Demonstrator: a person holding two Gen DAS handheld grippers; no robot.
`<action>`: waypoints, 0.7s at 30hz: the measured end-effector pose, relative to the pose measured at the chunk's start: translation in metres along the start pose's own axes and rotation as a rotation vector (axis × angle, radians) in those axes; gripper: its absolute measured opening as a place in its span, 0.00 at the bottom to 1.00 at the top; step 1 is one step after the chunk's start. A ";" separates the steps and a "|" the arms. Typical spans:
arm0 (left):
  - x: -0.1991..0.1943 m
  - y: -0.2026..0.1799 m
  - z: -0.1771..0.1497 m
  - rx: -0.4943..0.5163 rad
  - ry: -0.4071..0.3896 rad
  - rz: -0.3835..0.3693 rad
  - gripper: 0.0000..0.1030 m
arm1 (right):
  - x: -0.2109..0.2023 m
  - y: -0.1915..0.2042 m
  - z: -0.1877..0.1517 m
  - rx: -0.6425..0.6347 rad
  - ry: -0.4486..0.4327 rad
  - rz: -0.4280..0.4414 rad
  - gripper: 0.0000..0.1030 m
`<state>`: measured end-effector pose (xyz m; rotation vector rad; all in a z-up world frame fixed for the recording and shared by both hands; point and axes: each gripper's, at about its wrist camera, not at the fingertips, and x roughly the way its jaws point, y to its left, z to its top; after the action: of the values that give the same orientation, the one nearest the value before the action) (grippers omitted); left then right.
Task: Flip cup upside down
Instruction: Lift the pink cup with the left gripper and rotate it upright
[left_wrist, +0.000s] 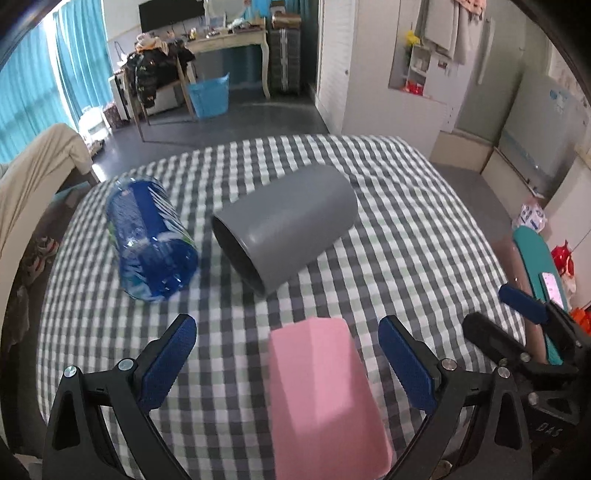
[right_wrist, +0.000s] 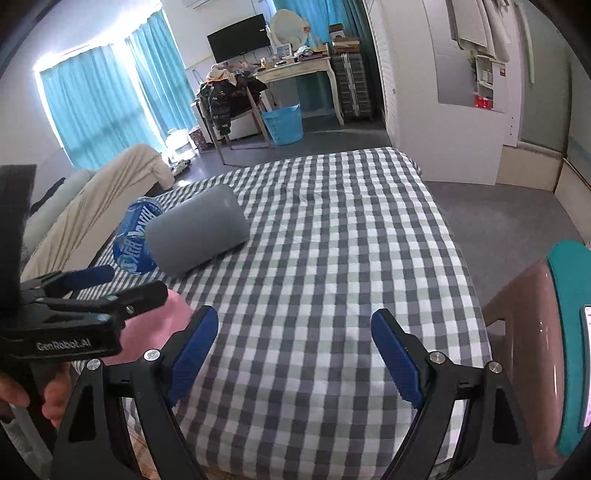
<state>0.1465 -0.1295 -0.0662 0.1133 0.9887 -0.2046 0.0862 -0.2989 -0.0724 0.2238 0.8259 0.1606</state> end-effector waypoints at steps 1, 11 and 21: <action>0.002 -0.001 -0.001 0.001 0.010 -0.006 0.88 | -0.001 -0.001 0.000 0.002 -0.001 -0.002 0.83; 0.008 0.010 -0.002 -0.054 0.087 -0.134 0.57 | -0.006 -0.002 -0.003 0.016 -0.012 0.008 0.83; -0.043 0.015 -0.005 -0.017 -0.079 -0.096 0.56 | -0.017 0.006 -0.004 0.015 -0.047 0.004 0.83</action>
<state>0.1235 -0.1090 -0.0331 0.0419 0.9182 -0.2870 0.0718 -0.2968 -0.0618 0.2426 0.7805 0.1527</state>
